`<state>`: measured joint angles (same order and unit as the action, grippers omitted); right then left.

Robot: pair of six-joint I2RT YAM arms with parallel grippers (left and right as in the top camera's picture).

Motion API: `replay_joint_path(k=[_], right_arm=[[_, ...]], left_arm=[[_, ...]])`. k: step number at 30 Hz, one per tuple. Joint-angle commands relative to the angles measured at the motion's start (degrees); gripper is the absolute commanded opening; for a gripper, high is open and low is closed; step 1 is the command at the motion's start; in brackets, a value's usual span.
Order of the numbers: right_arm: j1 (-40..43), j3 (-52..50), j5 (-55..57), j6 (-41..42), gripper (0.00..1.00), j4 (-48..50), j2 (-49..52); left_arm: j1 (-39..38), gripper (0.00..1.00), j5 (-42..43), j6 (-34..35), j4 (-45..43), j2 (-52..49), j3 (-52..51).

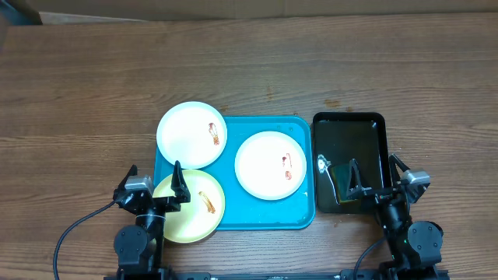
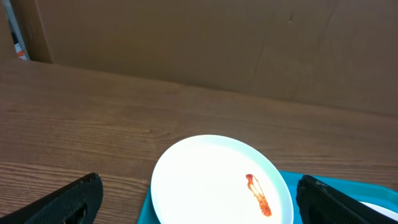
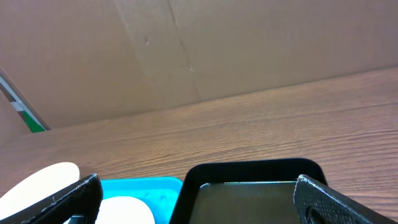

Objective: Clean dirty plates on tray and stack at the side

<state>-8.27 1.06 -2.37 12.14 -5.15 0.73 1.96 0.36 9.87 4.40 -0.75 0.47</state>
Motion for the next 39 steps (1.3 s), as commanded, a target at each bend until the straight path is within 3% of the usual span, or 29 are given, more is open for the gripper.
replay_joint_path(k=[1, 23, 29, 34, 39], right_arm=[[0.15, -0.59, 0.09, -0.2, 1.0, 0.44, -0.57], [0.15, -0.59, 0.09, -0.2, 1.0, 0.44, -0.57], [0.15, -0.31, -6.14, 2.21, 1.0, 1.55, -0.57], [0.15, 5.6, -8.39, 2.62, 1.0, -4.48, -0.57], [0.15, 20.74, -4.68, 2.64, 1.0, -18.34, 4.11]], left_arm=[[-0.28, 1.0, 0.07, -1.07, 0.07, 0.5, -0.2], [-0.28, 1.0, 0.07, -1.07, 0.07, 0.5, -0.17], [-0.28, 1.0, 0.07, -1.07, 0.07, 0.5, -0.17], [-0.28, 1.0, 0.07, -1.07, 0.07, 0.5, -0.17], [-0.28, 1.0, 0.09, -1.09, 0.07, 0.5, -0.17]])
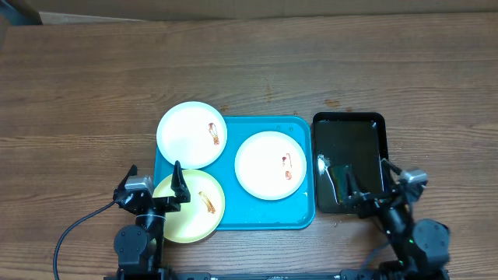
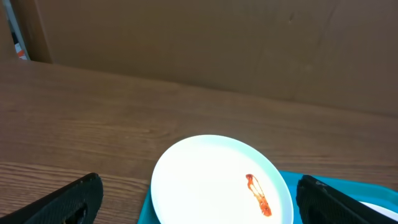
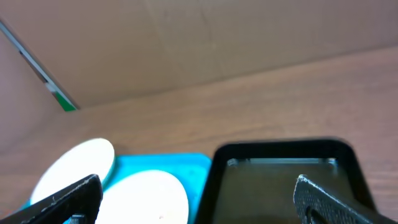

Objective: Clean dirty plates on tray and stack at the side

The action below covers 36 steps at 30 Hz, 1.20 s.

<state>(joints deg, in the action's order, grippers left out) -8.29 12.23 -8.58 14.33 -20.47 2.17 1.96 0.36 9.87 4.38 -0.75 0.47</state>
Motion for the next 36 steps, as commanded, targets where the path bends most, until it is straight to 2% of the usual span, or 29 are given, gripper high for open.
replay_joint_path(k=[1, 4, 9, 13, 17, 19, 21, 22, 24, 26, 36], right_arm=[[0.17, 12.92, 1.88, 0.44, 1.0, -6.1, 4.83], [0.17, 25.49, 2.08, 0.11, 1.0, -16.52, 16.26], [0.17, 47.56, 1.88, -7.04, 1.0, -36.54, 40.48], [0.17, 61.9, 1.51, -6.84, 1.0, -46.01, 56.02], [0.17, 69.9, -5.7, -7.17, 1.0, -53.64, 66.9], [0.17, 70.27, -5.18, -7.02, 0.99, -56.28, 71.1], [0.17, 69.48, -4.57, -6.25, 0.87, -58.18, 74.53], [0.17, 68.5, -3.91, -4.04, 0.84, -58.42, 76.19], [0.09, 65.59, -2.62, 0.52, 0.84, -57.68, 79.19], [-0.07, 62.07, -2.4, 1.16, 0.85, -55.84, 81.46], [-1.36, 41.75, 4.17, 3.98, 0.86, -31.71, 86.64]], left_arm=[[-0.28, 1.0, 0.09, -1.07, 0.09, 0.5, -0.17], [-0.28, 1.0, 0.07, -1.07, 0.09, 0.5, -0.17], [-0.28, 1.0, 0.07, -1.07, 0.09, 0.5, -0.17], [-0.28, 1.0, 0.09, -1.07, 0.09, 0.5, -0.17], [-0.28, 1.0, 0.07, -1.07, 0.09, 0.5, -0.17], [-0.28, 1.0, 0.07, -1.07, 0.09, 0.5, -0.17], [-0.28, 1.0, 0.07, -1.07, 0.09, 0.5, -0.17], [-0.28, 1.0, 0.07, -1.07, 0.09, 0.5, -0.17], [-0.28, 1.0, 0.07, -1.07, 0.09, 0.5, -0.2], [-0.28, 1.0, 0.07, -1.07, 0.09, 0.5, -0.17], [-0.28, 1.0, 0.07, -1.07, 0.09, 0.5, -0.17]])
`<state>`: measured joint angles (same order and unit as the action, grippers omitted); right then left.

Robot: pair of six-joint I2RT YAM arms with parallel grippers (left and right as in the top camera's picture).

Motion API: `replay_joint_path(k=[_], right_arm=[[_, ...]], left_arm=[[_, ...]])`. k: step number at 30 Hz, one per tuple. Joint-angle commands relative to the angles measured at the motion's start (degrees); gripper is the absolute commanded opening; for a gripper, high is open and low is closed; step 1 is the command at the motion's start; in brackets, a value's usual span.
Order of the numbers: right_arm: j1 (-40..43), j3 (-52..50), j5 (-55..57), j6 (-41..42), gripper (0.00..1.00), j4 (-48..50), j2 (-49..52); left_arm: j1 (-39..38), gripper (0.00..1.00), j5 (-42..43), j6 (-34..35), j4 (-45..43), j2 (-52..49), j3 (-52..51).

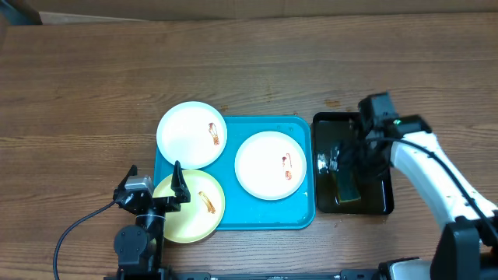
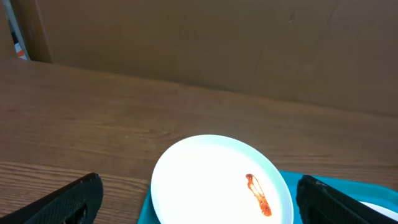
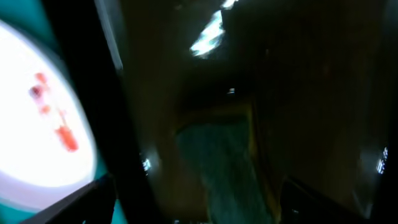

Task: Clean dirty plates on tray and stack at the side
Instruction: 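Reach the right gripper into the black basin toward the sponge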

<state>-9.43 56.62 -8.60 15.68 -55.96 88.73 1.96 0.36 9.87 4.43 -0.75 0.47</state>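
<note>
Three stained plates lie on the teal tray (image 1: 299, 214): a white plate (image 1: 191, 134) at its back left, a white plate (image 1: 271, 165) in the middle, and a yellow plate (image 1: 193, 205) at the front left. My left gripper (image 1: 154, 174) rests open at the front, facing the back-left white plate (image 2: 221, 180) and its red smear. Over the black basin (image 1: 373, 124) my right gripper (image 1: 352, 159) hangs open, above the green and yellow sponge (image 3: 227, 168) lying in the water. Motion blurs the right wrist view.
The black basin (image 3: 124, 155) stands just right of the tray, touching it. Bare wooden table (image 1: 249, 70) stretches behind and to the left. A cardboard wall (image 2: 205, 43) rises at the table's far side.
My right arm has moved from the front edge to above the basin, and its camera now looks down at the sponge. The left arm and all plates are unchanged.
Both arms first rested open at the table's front edge, the sponge lying in the basin. Then the right arm had shifted a little at its rest place. Now it reaches over the basin above the sponge, still open.
</note>
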Motion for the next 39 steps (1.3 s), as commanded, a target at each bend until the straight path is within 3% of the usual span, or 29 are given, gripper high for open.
replay_joint_path(k=[1, 5, 14, 16, 19, 21, 22, 25, 26, 36, 39], right_arm=[[-0.22, -3.52, 4.61, 2.6, 0.85, 5.44, 0.26], [-0.28, -6.56, 4.7, 2.89, 0.75, 10.27, 0.35], [-2.21, -14.19, 4.68, 5.44, 0.74, 18.82, 0.35], [-2.19, -14.19, 4.7, 5.38, 0.6, 19.12, 0.35], [-2.19, -13.57, 4.68, 5.38, 0.08, 20.72, 0.33], [-2.19, -12.35, 3.98, 5.38, 0.04, 20.79, 0.33], [-2.19, -11.72, 3.48, 5.38, 0.06, 20.76, 0.33], [-2.19, -9.22, 2.95, 5.38, 0.85, 18.84, 0.33], [-2.19, -8.59, 2.93, 5.38, 0.91, 17.27, 0.33], [-2.25, -7.58, 0.66, 5.79, 0.95, -1.38, 0.33], [-2.25, -8.44, 1.05, 5.79, 0.95, -1.57, 0.33]], left_arm=[[-0.28, 1.0, 0.07, -1.07, 0.04, 0.5, -0.2], [-0.28, 1.0, 0.07, -1.07, 0.04, 0.5, -0.17], [-0.28, 1.0, 0.07, -1.09, 0.04, 0.5, -0.17], [-0.28, 1.0, 0.07, -1.07, 0.04, 0.5, -0.17], [-0.28, 1.0, 0.07, -1.07, 0.04, 0.5, -0.17], [-0.28, 1.0, 0.07, -1.07, 0.04, 0.5, -0.17], [-0.28, 1.0, 0.07, -1.07, 0.04, 0.5, -0.17], [-0.28, 1.0, 0.07, -1.07, 0.04, 0.5, -0.17], [-0.28, 1.0, 0.07, -1.07, 0.04, 0.5, -0.17], [-0.28, 1.0, 0.07, -1.09, 0.04, 0.5, -0.17], [-0.28, 1.0, 0.07, -1.07, 0.04, 0.5, -0.17]])
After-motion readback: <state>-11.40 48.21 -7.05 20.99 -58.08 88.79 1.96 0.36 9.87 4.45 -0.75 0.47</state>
